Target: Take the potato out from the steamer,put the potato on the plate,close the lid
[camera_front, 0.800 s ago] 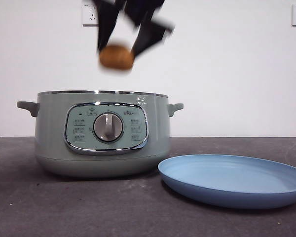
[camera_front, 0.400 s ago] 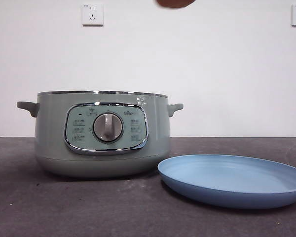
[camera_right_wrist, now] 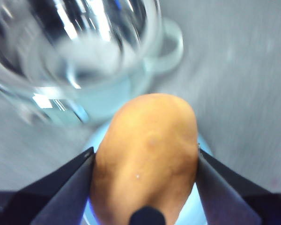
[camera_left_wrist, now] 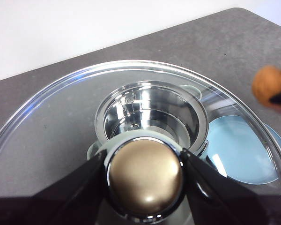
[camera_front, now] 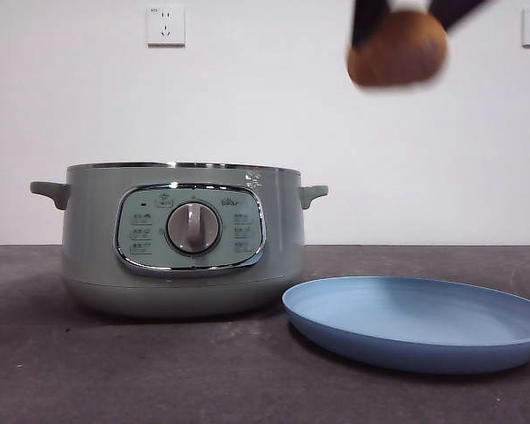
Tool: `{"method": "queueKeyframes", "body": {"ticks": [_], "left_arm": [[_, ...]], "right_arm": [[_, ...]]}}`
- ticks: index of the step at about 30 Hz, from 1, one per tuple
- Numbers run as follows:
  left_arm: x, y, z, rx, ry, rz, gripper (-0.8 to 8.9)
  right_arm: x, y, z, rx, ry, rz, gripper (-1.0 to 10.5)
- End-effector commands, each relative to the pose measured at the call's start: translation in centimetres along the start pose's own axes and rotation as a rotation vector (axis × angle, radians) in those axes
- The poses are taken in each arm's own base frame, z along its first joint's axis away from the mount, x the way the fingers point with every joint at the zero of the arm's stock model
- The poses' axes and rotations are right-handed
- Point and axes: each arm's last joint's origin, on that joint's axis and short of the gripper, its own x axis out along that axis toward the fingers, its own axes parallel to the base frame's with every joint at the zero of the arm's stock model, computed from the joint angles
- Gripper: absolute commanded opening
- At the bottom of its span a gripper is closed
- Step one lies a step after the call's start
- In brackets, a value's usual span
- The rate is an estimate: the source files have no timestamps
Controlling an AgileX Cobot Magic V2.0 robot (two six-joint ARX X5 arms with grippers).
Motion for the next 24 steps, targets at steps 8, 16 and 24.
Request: {"method": "queueKeyframes", "body": {"ticks": [8, 16, 24], "left_arm": [[-0.5, 0.0, 0.4, 0.005, -0.063, -0.001, -0.09], [-0.5, 0.0, 0.4, 0.005, -0.063, -0.001, -0.09], [0.3, 0.1, 0.6, 0.001, -0.04, -0.013, -0.09]], "right_arm": [[7.0, -0.5, -6.1, 0.114, 0.065, 0.058, -0.1], [10.7, -1.2, -8.5, 0.143, 0.111, 0.034, -0.1], [13.4, -1.1, -9.2, 0.154, 0.161, 0.047, -0.1]]}}
